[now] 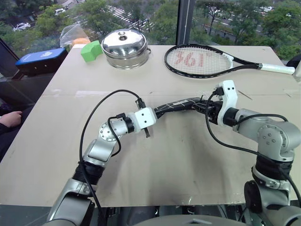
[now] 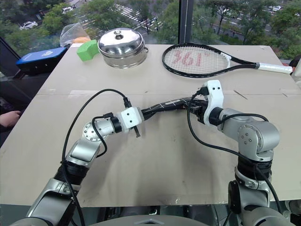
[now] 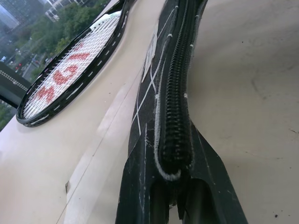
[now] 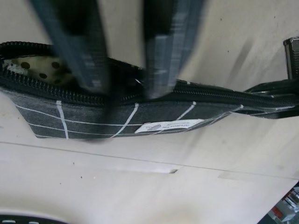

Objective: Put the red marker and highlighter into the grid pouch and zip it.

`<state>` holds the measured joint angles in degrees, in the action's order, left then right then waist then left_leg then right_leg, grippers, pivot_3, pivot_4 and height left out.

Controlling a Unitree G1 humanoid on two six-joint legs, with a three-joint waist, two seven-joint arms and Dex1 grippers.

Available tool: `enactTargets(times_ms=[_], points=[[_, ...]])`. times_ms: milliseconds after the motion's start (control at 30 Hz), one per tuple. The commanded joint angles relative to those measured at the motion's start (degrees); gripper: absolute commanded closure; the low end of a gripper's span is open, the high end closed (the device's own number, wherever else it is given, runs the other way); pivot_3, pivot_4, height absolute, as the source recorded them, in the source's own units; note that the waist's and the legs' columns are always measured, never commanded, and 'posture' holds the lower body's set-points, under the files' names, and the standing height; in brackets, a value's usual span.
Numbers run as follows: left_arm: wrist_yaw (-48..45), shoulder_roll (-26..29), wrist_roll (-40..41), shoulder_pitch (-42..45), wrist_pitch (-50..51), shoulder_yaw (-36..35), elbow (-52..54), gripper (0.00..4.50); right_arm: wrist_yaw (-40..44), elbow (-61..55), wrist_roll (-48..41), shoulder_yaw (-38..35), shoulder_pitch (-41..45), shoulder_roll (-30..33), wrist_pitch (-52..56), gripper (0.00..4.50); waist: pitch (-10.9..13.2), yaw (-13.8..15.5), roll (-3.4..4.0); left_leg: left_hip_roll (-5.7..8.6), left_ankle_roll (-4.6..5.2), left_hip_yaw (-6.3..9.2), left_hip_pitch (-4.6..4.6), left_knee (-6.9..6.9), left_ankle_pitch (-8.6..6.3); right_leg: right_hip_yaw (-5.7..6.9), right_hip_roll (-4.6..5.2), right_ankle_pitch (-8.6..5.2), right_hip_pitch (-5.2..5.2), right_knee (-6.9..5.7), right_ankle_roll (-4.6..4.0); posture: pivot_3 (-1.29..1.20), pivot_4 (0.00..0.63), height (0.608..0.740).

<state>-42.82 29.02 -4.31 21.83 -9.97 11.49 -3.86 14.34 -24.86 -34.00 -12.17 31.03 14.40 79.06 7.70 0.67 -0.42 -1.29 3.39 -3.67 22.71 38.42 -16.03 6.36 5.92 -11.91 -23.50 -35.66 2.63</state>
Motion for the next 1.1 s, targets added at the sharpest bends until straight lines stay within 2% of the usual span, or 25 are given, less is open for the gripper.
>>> enactTargets(times_ms=[33, 167, 367, 433, 633, 733, 867, 900, 967, 1100], points=[[0.0, 0.0, 0.77, 0.31, 0.48, -0.49, 3.44, 4.5, -0.64, -1.34, 0.17, -0.45, 1.1, 0.63, -1.72, 4.44, 0.0, 0.0, 0.0, 0.0, 0.0, 0.0, 0.0, 0.0, 0.0, 0.0, 0.0, 0.0, 0.0, 0.0, 0.0, 0.0, 0.15, 0.74], [0.06, 0.05, 0.85, 0.51, 1.84, -0.71, 4.18, 4.5, -0.5, -2.75, 1.56, -0.64, 0.08, 4.27, -3.79, 4.44, 0.0, 0.04, 0.0, 0.0, 0.01, 0.0, 0.0, 0.0, -0.01, 0.0, 0.0, 0.0, 0.0, 0.0, 0.0, 0.0, 0.15, 0.74], [0.21, 0.19, 0.92, 0.03, 2.84, -0.96, 4.52, 4.5, 1.66, -3.78, 9.36, 4.41, -3.37, 19.79, -12.12, 4.44, 0.01, 0.03, 0.01, 0.03, 0.0, -0.05, 0.03, 0.0, 0.0, -0.03, 0.03, 0.0, 0.0, 0.08, 0.01, 0.0, 0.15, 0.74], [0.32, 0.13, 0.79, 0.01, 2.95, -0.89, 4.47, 4.5, 2.15, -3.32, 10.59, 4.9, -3.78, 22.21, -14.28, 4.44, 0.01, -0.04, 0.0, 0.02, 0.02, -0.05, 0.01, 0.0, -0.01, -0.03, 0.02, -0.01, 0.0, 0.08, 0.01, 0.0, 0.15, 0.74], [0.57, 0.02, 0.3, 0.59, 2.64, -0.7, 3.42, 4.5, 3.23, -3.15, 9.92, 3.01, -3.55, 22.12, -15.11, 4.44, 0.01, -0.02, 0.0, -0.04, 0.06, -0.06, -0.04, 0.0, -0.03, -0.05, -0.04, -0.01, 0.0, 0.03, 0.01, 0.0, 0.15, 0.74], [0.55, -0.01, 0.41, 0.6, 2.57, -0.71, 3.26, 4.5, 4.89, -3.61, 6.11, 0.76, -3.46, 20.15, -12.59, 4.44, 0.01, 0.18, -0.01, -0.03, 0.08, -0.06, -0.03, 0.01, -0.05, -0.06, -0.01, 0.0, 0.0, 0.05, 0.01, 0.0, 0.15, 0.74], [0.42, -0.24, 0.71, 0.46, 2.68, -0.59, 3.47, 4.5, 5.66, -4.95, 2.6, -0.36, -3.87, 17.62, -10.72, 3.34, 0.01, 0.13, -0.01, -0.02, 0.11, -0.05, 0.0, 0.01, -0.06, -0.04, 0.0, 0.0, 0.01, 0.08, 0.0, 0.0, 0.15, 0.74], [0.4, -0.32, 0.79, 0.53, 2.73, -0.58, 3.49, 4.5, 4.96, -4.71, 1.75, -0.92, -3.65, 16.37, -9.44, 2.72, 0.01, 0.12, -0.01, -0.02, 0.14, -0.05, 0.0, 0.01, -0.08, -0.04, 0.0, 0.0, 0.01, 0.07, 0.0, 0.0, 0.15, 0.74], [0.35, -0.42, 0.87, 0.58, 2.76, -0.58, 3.51, 4.5, 4.0, -4.38, 0.83, -1.42, -3.34, 14.55, -8.06, 1.91, 0.01, 0.14, -0.01, -0.03, 0.13, -0.04, 0.0, 0.01, -0.08, -0.04, 0.0, 0.0, 0.01, 0.06, 0.0, 0.0, 0.15, 0.74], [0.19, -0.48, 1.01, 0.3, 2.63, -0.65, 3.7, 4.5, 1.8, -2.9, 0.05, -2.88, -2.61, 10.28, -6.61, 1.91, 0.01, 0.14, -0.01, -0.02, 0.13, -0.05, 0.0, 0.02, -0.08, -0.04, 0.0, 0.0, 0.01, 0.03, 0.0, 0.0, 0.15, 0.74]])
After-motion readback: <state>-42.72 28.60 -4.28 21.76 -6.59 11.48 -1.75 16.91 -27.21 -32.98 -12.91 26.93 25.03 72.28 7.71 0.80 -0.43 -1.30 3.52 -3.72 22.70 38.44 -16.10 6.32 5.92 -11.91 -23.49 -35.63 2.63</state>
